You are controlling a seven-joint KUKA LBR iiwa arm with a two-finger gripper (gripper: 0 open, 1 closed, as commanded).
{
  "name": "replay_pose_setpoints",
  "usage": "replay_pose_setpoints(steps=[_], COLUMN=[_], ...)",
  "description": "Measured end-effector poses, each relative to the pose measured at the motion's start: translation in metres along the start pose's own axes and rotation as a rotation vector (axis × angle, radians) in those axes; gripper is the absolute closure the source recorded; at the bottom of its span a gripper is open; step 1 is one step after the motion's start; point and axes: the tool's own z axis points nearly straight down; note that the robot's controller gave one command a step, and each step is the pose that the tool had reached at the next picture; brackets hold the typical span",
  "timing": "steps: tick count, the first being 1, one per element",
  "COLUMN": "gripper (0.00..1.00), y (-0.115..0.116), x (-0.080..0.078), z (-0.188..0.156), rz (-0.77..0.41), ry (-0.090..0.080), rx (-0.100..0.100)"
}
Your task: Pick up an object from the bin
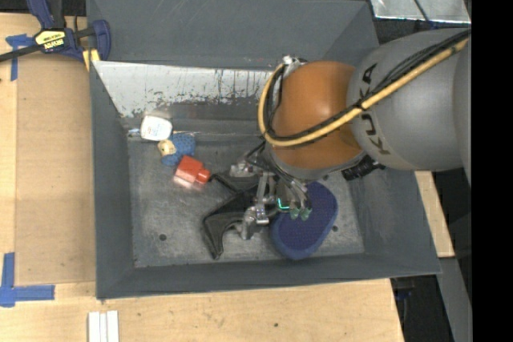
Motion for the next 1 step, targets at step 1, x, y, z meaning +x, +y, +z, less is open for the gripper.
replay_pose_setpoints(steps=[1], gripper=[0.00], y=[-0.0084], x=[-0.0299], z=[0.0479], rz=[0.014], ry=[0.011], rx=[-0.006])
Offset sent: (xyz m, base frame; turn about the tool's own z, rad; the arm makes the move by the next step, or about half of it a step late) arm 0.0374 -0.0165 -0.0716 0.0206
